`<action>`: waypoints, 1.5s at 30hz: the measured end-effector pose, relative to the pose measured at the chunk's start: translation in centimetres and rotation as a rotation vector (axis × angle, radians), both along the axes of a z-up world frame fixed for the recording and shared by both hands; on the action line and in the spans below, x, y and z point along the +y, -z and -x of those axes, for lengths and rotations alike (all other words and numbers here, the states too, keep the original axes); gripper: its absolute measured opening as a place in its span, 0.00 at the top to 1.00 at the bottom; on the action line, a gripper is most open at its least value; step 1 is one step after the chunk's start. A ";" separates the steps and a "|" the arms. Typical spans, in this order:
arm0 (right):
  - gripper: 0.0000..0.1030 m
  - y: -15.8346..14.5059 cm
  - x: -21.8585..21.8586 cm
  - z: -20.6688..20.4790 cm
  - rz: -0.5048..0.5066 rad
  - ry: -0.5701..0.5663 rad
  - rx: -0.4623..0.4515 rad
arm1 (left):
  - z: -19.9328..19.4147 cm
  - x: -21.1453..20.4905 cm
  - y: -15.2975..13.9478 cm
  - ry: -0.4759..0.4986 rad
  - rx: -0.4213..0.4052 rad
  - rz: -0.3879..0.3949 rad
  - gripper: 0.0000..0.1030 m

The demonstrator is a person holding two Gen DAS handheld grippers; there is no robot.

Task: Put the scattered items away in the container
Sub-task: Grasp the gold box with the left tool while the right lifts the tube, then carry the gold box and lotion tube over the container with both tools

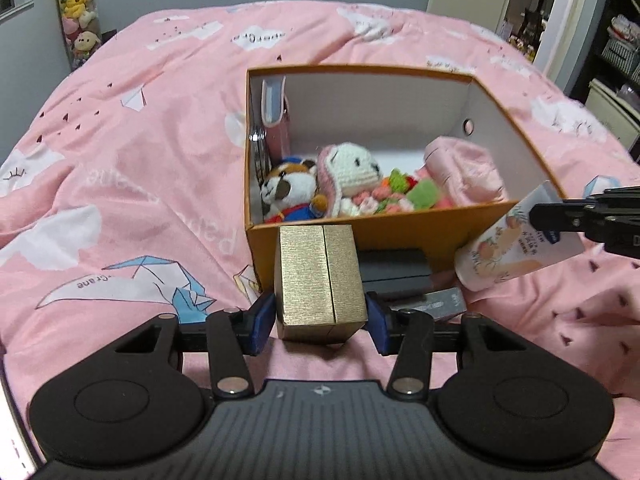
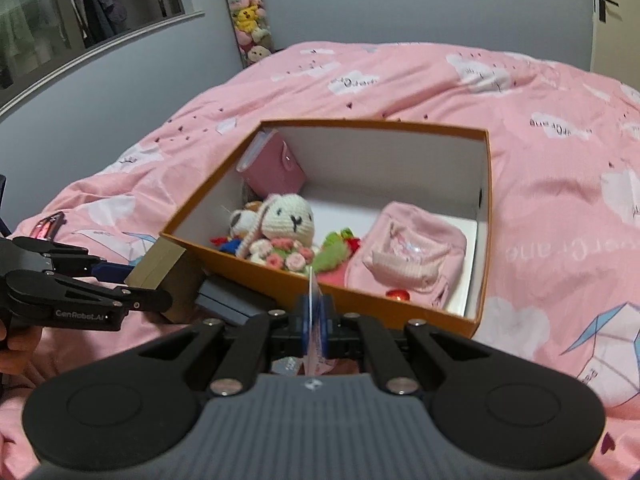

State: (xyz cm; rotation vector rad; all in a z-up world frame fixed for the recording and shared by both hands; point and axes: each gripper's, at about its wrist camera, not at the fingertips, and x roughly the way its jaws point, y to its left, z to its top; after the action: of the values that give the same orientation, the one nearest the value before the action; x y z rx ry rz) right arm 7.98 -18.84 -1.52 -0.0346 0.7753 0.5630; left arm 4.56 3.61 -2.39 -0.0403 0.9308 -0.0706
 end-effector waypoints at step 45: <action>0.95 -4.2 3.0 -12.7 -0.256 0.128 -0.092 | -14.9 1.6 -4.6 -0.034 -0.158 0.117 0.49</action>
State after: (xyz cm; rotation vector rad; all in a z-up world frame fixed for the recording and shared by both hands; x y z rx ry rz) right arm 20.68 -15.80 2.67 0.2223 0.6070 0.5316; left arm 19.43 5.21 2.19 -0.1572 0.7668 -0.0956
